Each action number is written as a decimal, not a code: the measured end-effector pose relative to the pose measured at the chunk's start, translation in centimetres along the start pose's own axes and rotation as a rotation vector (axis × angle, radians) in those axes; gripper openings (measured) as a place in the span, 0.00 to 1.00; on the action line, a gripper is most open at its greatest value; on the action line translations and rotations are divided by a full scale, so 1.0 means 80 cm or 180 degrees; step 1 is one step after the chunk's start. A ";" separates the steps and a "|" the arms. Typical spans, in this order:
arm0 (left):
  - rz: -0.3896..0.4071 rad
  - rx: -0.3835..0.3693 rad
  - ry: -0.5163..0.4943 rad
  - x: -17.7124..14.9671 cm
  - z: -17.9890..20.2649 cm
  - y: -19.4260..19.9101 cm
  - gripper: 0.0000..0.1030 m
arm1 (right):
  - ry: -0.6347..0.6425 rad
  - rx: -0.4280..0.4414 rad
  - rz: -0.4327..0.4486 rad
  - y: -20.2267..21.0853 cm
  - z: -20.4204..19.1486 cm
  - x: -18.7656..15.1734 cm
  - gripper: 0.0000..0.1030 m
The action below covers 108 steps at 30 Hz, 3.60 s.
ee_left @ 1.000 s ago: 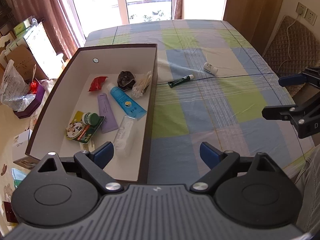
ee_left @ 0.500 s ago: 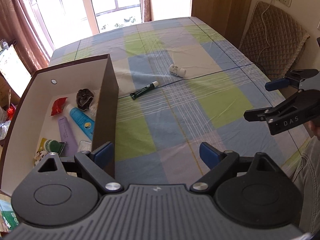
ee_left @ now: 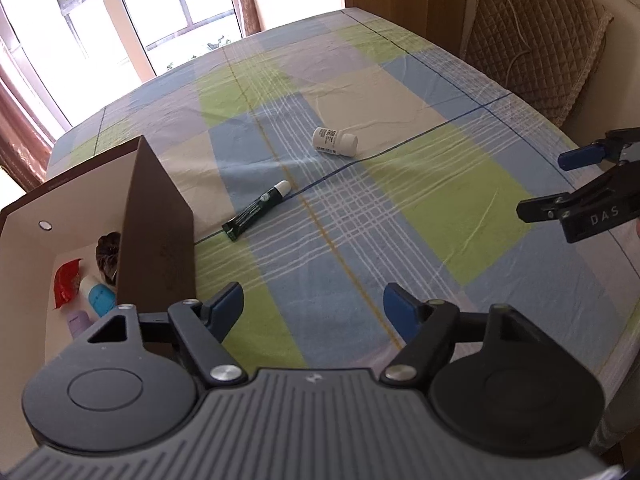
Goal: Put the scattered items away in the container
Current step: 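Close the left gripper on the green tube while the right gripper grasps the white pill bottle, then carry the green tube in the left gripper to the box while the right gripper carries the pill bottle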
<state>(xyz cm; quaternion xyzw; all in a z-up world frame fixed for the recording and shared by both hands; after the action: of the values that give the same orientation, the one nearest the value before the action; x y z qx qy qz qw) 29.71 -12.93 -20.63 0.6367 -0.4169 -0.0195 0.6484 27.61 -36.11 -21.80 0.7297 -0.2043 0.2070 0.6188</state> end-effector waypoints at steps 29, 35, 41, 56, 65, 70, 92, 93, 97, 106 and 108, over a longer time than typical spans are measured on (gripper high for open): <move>-0.0525 -0.0015 0.0039 0.077 -0.050 -0.174 0.18 | -0.0474 -0.0081 -0.0153 -0.036 0.049 -0.003 1.00; -0.0753 -0.0135 0.0340 0.042 -0.027 -0.150 0.12 | -0.0436 -0.0040 -0.0129 -0.034 0.043 -0.002 1.00; -0.0707 -0.0129 0.0408 0.028 -0.002 -0.134 0.17 | -0.0398 -0.0026 -0.0130 -0.035 0.038 -0.003 1.00; -0.0559 0.0257 0.0552 -0.022 0.005 -0.097 0.12 | -0.0202 0.0350 -0.0006 -0.031 0.006 0.011 1.00; -0.0535 0.0533 0.1255 -0.045 -0.030 -0.087 0.12 | 0.0416 0.0792 0.0013 -0.093 -0.052 0.072 0.92; -0.0474 0.0563 0.1407 -0.048 -0.036 -0.087 0.12 | 0.0765 0.0858 0.0045 -0.137 -0.079 0.115 0.70; -0.0335 0.0485 0.1655 -0.070 -0.048 -0.072 0.14 | 0.0915 0.0949 -0.0274 -0.109 -0.114 0.064 0.29; -0.0330 0.0477 0.1655 -0.074 -0.048 -0.070 0.14 | 0.0887 0.0971 -0.0319 -0.099 -0.114 0.051 0.29; -0.0334 0.0431 0.1695 -0.088 -0.042 -0.058 0.14 | 0.0782 0.0942 -0.0418 -0.071 -0.107 0.004 0.29; -0.0321 0.0394 0.1738 -0.108 -0.033 -0.042 0.22 | 0.0957 0.0680 -0.0190 -0.049 -0.107 -0.019 0.76; -0.0305 0.0389 0.1691 -0.105 -0.032 -0.044 0.22 | 0.0998 0.0673 -0.0188 -0.051 -0.109 -0.022 0.75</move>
<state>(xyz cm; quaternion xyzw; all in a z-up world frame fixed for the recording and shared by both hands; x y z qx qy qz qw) 27.48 -6.85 -27.48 0.6765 -0.2020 0.1426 0.6937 27.96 -26.85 -24.82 0.7551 -0.0610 0.3203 0.5688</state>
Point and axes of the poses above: each gripper's, at about its wrist camera, not at the fingertips, and y roughly against the way its jaws point, z to its right, x to its top, the point moved 9 cm from there along -y, roughly the way its jaws point, and after that the axes turned 2 degrees about x, right-handed, at the moved point
